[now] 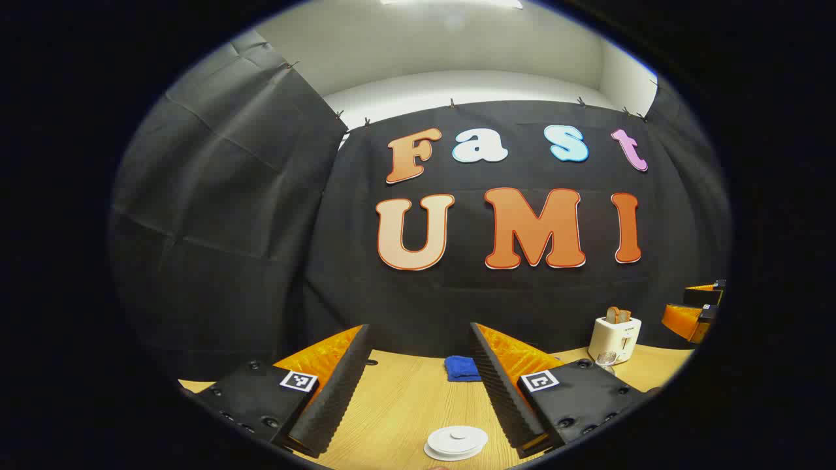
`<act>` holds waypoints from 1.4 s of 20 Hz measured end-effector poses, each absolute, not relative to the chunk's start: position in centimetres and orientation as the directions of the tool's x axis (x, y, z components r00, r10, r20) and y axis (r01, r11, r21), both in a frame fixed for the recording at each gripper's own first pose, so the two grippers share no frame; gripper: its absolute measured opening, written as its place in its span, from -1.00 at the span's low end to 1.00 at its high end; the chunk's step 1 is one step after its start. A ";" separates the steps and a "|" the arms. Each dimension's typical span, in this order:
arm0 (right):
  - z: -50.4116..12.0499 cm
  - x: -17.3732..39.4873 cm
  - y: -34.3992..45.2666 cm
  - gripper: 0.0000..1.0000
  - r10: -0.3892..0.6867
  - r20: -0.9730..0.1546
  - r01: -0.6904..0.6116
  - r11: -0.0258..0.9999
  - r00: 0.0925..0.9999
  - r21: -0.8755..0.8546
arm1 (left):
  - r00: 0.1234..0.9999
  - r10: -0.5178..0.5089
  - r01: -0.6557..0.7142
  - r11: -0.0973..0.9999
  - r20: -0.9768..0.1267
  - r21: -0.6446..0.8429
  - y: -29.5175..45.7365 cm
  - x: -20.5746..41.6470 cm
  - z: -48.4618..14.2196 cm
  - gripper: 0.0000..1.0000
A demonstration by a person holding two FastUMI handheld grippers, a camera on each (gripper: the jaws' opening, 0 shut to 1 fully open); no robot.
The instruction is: Open the teacup lid with one hand, grasp the water bottle and pour water into the teacup with the other hand; after pouring, place the water bottle on the coaster and then close the teacup lid.
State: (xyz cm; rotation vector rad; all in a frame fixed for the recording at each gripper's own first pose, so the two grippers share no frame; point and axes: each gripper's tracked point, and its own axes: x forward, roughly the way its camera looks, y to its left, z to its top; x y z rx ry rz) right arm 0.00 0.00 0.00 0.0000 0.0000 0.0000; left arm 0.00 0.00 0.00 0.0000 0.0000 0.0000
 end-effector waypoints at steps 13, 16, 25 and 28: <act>-0.6 0.1 0.4 0.97 0.011 -0.010 -0.011 1.000 1.000 0.015 | 0.999 0.024 -0.024 1.000 0.027 0.012 0.7 0.2 0.6 0.94; -1.0 0.2 0.1 0.98 0.004 -0.017 -0.004 1.000 1.000 0.010 | 1.000 0.010 -0.011 1.000 0.025 0.004 0.2 0.3 0.6 0.93; -2.5 0.4 0.2 0.97 0.014 -0.048 -0.012 1.000 0.999 0.027 | 0.986 -0.112 0.109 0.994 -0.123 -0.029 -2.5 1.4 -4.7 0.94; -3.4 0.3 1.1 0.97 0.045 -0.065 -0.042 0.998 0.997 0.047 | 0.978 -0.143 0.143 0.990 -0.154 -0.013 -3.4 1.5 -6.3 0.93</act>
